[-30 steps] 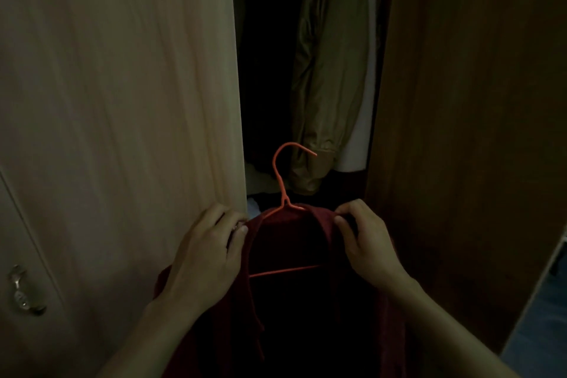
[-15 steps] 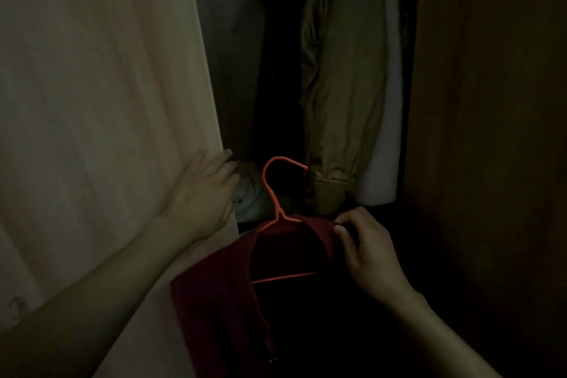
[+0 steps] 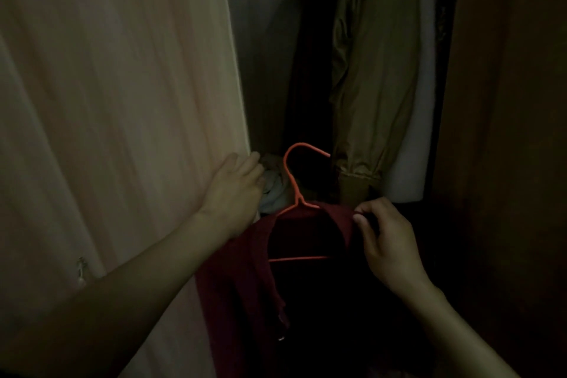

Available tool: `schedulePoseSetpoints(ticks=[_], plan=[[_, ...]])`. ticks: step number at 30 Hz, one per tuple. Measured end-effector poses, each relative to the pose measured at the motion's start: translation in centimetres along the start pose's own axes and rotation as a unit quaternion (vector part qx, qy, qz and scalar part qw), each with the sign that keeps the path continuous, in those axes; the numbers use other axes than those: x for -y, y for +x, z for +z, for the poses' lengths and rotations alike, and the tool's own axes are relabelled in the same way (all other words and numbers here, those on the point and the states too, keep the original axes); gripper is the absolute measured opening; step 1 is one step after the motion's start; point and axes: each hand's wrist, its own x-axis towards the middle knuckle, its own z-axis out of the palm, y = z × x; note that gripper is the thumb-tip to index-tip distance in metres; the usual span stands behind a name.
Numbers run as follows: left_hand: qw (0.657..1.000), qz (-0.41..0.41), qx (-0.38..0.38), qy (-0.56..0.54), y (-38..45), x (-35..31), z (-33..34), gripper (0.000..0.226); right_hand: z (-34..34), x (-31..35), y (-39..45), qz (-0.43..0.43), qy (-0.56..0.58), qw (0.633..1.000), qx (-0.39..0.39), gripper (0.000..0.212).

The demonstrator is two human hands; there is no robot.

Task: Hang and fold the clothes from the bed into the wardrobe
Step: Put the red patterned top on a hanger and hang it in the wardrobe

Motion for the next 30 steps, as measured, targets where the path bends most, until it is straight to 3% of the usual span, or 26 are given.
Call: schedulePoseSetpoints(ticks=[8,13,16,21,30], plan=[[0.994,0.053,-0.083,-0.051,-9.3,1.6,-2.9,0.046,-1.1,7.9,-3.5,-0.028,-0.021,0.999,-0.003,0.003],[0.983,0.078,-0.154,-0.065,-16.1,2.8,-4.4,0.058,-2.3,13.0,-6.9,-0.013,-0.027,1.000,0.006,0.009],[0.986,0.065,-0.144,-0.046,-19.6,3.7,-3.8,0.043,-3.0,15.6,-9.0,-0.001,-0.032,0.999,0.000,0.008],[0.987,0.034,-0.135,-0.074,-25.5,5.5,-3.4,0.053,-2.8,18.9,-10.8,0.005,-0.032,0.999,-0.004,0.005],[0.986,-0.020,-0.162,-0.043,-35.5,9.7,-2.2,0.039,1.6,23.9,-9.7,-0.058,0.038,0.997,0.019,0.007]])
